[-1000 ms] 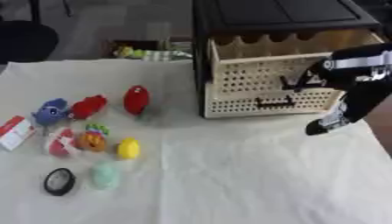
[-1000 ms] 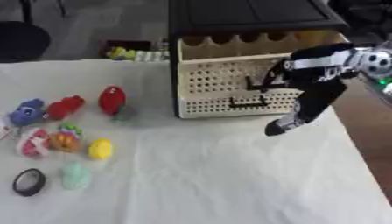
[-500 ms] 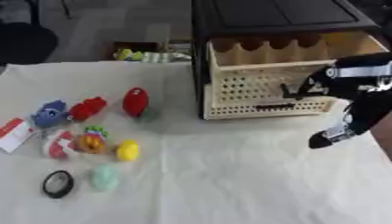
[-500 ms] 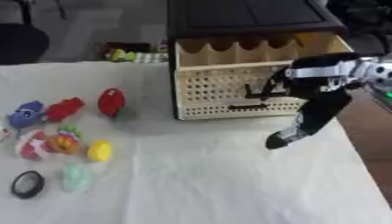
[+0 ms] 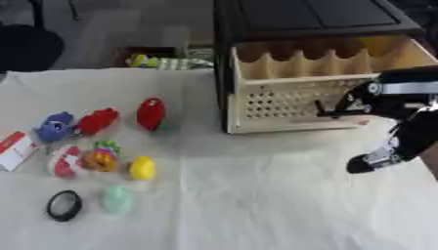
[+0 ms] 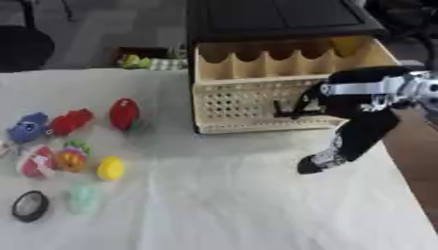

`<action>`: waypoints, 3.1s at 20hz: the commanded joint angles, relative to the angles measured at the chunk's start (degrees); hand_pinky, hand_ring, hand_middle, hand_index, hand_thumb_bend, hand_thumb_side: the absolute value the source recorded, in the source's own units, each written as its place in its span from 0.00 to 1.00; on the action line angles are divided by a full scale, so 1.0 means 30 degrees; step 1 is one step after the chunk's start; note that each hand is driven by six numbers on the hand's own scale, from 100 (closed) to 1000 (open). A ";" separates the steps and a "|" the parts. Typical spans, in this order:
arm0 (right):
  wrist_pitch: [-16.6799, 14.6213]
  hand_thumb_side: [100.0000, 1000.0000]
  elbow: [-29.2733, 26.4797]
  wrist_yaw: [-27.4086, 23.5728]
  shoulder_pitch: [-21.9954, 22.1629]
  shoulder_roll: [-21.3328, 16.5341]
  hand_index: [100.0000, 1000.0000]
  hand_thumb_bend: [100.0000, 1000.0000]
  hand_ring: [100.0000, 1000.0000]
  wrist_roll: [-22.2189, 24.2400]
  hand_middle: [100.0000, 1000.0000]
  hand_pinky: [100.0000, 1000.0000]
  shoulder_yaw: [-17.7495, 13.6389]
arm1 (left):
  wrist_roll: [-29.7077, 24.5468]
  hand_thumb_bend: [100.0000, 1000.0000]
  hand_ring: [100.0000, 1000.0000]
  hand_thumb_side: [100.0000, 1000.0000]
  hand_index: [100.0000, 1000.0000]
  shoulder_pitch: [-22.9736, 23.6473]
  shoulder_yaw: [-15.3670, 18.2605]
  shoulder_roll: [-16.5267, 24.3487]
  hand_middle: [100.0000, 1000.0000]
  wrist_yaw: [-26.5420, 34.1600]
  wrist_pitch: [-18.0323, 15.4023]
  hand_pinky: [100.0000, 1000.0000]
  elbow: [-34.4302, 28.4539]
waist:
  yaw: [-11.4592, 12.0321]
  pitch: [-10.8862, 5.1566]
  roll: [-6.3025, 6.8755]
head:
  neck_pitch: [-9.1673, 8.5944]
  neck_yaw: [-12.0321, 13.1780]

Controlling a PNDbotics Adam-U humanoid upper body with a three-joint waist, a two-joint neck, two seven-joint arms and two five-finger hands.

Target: Pick up objects from table and place into drawer.

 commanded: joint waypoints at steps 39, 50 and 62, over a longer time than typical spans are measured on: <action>-0.0588 0.41 -0.1491 -0.1392 0.2005 -0.1814 0.79 0.58 0.00 -0.0499 0.00 0.00 -0.1065 | -0.0126 0.00 0.40 0.92 0.70 -0.0238 -0.0038 0.0080 0.45 0.0173 0.0006 0.34 -0.0273 | 0.0003 -0.0305 -0.0051 | -0.0212 0.0008; -0.0911 0.43 -0.1491 -0.0971 0.1782 -0.1785 0.87 0.57 0.00 -0.0599 0.00 0.00 -0.1175 | -0.0175 0.00 0.40 0.92 0.70 -0.0183 -0.0041 0.0051 0.46 0.0174 0.0027 0.35 -0.0273 | -0.0008 -0.0309 -0.0065 | -0.0158 0.0020; -0.1886 0.46 -0.1491 -0.1515 0.1746 -0.1974 0.87 0.58 0.00 -0.1168 0.00 0.00 -0.1716 | -0.0176 0.00 0.41 0.92 0.70 -0.0152 -0.0023 0.0049 0.46 0.0117 0.0049 0.35 -0.0273 | -0.0083 -0.0299 -0.0072 | -0.0033 0.0092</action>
